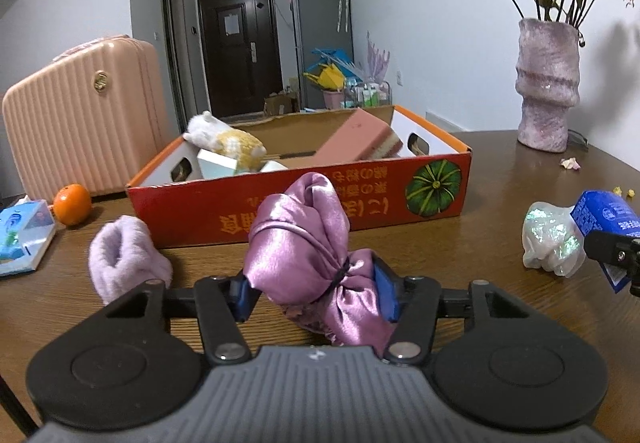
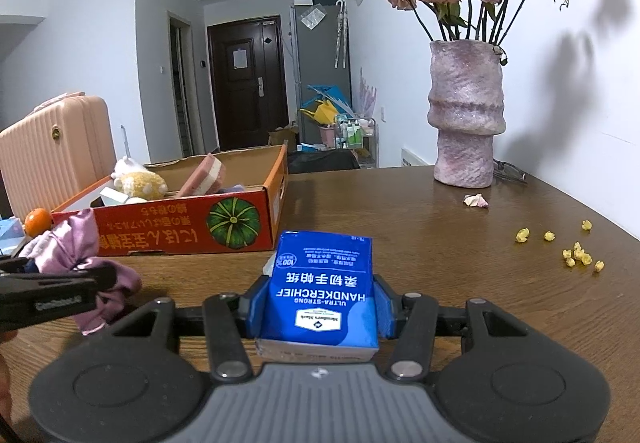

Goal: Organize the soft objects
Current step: 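Carry the scrunchie and handkerchief pack in both grippers over the cardboard box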

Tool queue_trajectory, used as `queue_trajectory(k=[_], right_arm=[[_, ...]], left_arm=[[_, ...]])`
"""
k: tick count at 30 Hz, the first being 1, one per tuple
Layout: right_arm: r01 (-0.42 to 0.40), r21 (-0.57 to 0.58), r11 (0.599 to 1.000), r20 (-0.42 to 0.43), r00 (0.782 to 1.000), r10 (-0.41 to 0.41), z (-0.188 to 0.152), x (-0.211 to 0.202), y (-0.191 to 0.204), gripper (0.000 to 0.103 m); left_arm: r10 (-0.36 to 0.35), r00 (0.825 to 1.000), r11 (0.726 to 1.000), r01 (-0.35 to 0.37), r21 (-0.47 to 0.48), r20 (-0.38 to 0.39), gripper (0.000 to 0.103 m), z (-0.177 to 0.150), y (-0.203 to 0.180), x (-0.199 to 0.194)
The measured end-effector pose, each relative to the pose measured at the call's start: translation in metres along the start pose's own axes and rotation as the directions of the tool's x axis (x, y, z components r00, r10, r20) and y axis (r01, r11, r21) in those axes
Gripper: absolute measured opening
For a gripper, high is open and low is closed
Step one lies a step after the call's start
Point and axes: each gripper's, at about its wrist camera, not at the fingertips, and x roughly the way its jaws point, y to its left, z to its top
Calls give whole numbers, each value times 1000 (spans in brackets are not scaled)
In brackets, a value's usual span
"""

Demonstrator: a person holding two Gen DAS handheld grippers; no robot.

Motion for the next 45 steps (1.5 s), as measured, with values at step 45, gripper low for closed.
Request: queue_trajectory(k=[45], right_arm=[[-62, -67, 996, 126, 990, 70, -5, -14, 74, 51]], left_arm=[[62, 988, 995, -50, -89, 144, 57, -1, 73, -62]])
